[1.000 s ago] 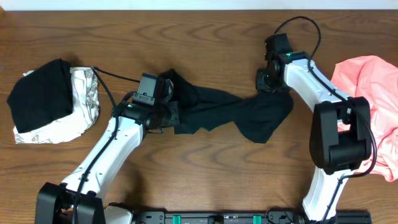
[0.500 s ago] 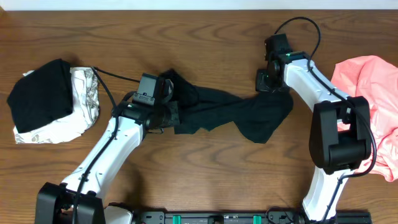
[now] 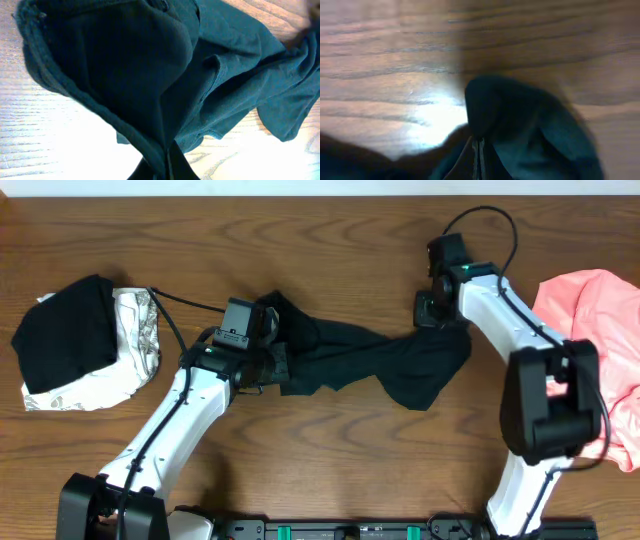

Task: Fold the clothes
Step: 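Lift and stretch the black shirt between both grippers, then lay it flat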

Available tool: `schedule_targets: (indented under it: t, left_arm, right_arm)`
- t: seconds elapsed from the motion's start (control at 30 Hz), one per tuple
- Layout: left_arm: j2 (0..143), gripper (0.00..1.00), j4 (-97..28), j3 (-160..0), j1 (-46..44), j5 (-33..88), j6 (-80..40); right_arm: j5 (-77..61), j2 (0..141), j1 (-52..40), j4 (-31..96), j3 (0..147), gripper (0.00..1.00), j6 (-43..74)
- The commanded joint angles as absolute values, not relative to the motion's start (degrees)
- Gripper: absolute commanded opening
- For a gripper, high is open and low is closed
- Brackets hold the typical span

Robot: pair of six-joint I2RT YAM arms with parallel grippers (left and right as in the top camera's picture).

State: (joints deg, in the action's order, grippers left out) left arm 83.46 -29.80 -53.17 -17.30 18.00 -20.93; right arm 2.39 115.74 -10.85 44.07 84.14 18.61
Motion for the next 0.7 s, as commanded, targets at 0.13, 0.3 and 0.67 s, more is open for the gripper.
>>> schedule_targets:
  t: [0.13,0.3,0.67]
  left_arm:
    - [78.15,0.06,-32.32,-53.87,-17.1,18.98,-20.38]
    - [68.31,0.06,-35.83,-55.27,-17.1,18.96,-20.38]
    - [47.44,0.06,-37.1,-58.81,-17.1,19.0,-21.39]
  right_arm:
    - [7.73,94.8,-10.52,47.4,84.44,0.01,17.08]
    - [7.75,84.33,-9.98,50.26,84.44,0.01,17.08]
    - [7.75,69.36,-9.98,55.46,84.44,0.01,17.1]
